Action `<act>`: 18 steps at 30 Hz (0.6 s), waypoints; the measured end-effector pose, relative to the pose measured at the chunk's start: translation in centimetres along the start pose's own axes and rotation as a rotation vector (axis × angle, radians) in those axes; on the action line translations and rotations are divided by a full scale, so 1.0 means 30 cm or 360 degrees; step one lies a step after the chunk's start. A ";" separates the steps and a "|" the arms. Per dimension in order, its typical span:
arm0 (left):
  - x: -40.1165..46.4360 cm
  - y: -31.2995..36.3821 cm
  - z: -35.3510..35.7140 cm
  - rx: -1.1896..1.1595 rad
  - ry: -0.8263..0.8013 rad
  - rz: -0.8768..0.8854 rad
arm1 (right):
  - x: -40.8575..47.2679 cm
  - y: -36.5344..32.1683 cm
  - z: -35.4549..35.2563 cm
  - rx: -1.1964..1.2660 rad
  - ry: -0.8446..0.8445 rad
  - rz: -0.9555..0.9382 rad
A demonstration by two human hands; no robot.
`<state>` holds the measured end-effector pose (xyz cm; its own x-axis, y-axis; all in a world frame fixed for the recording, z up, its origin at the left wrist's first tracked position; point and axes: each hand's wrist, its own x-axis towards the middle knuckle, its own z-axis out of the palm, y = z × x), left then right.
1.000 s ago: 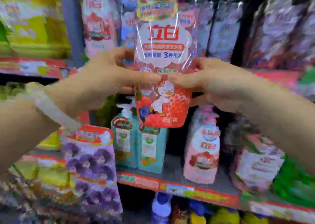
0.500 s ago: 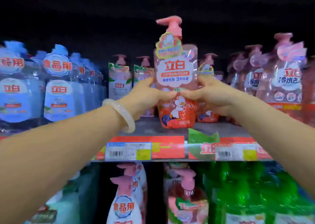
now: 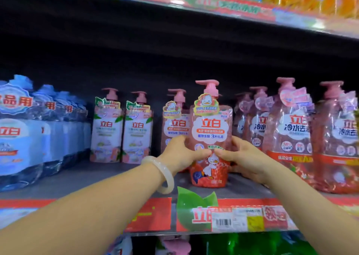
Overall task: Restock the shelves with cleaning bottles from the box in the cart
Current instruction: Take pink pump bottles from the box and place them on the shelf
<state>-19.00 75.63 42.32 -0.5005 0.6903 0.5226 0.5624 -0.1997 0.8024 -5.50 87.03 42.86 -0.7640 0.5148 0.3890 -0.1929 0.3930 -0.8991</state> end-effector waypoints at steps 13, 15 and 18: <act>0.088 -0.029 0.102 0.0229 -0.0087 -0.0137 | 0.044 0.091 -0.030 -0.0213 0.0477 -0.0165; 0.098 -0.040 0.106 0.0258 -0.0067 -0.0111 | 0.050 0.095 -0.033 -0.0246 0.0481 -0.0171; 0.100 -0.052 0.105 0.0291 -0.0066 -0.0089 | 0.055 0.098 -0.033 -0.0252 0.0486 -0.0167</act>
<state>-19.33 80.21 41.73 -0.5091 0.7255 0.4632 0.6463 -0.0332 0.7624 -6.71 89.78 41.05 -0.5213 0.6600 0.5410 -0.1447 0.5564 -0.8182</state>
